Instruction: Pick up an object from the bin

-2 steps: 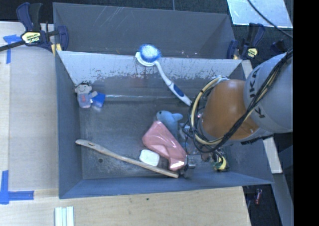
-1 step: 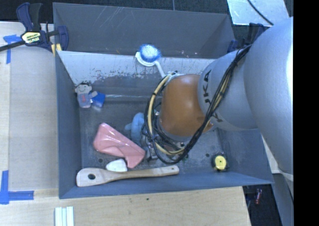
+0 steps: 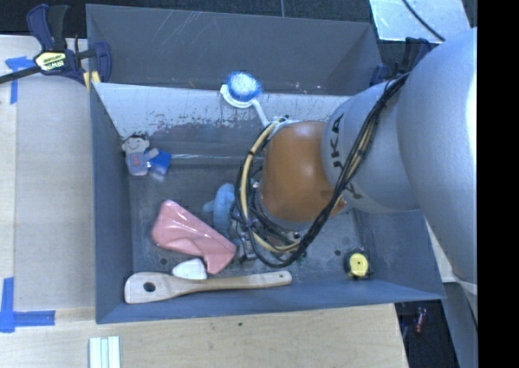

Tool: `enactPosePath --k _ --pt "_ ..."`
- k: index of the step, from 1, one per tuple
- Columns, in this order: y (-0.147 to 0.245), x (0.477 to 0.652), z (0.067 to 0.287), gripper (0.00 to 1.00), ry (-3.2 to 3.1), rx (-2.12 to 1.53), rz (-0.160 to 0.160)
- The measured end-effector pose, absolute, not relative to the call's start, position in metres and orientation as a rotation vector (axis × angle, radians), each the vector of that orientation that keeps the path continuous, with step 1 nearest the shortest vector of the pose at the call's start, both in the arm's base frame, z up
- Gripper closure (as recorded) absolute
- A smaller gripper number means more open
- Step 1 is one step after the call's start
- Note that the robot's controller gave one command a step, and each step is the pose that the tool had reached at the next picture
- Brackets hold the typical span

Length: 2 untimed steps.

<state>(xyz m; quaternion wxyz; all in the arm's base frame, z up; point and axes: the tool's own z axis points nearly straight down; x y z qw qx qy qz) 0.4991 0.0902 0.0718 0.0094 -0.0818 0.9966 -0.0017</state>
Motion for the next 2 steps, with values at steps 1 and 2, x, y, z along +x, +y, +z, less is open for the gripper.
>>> enactPosePath --k 1,2 --pt "0.089 0.498 0.080 1.00 3.114 -0.258 -0.007" --pt "0.089 0.498 0.105 1.00 3.115 -0.260 -0.006"
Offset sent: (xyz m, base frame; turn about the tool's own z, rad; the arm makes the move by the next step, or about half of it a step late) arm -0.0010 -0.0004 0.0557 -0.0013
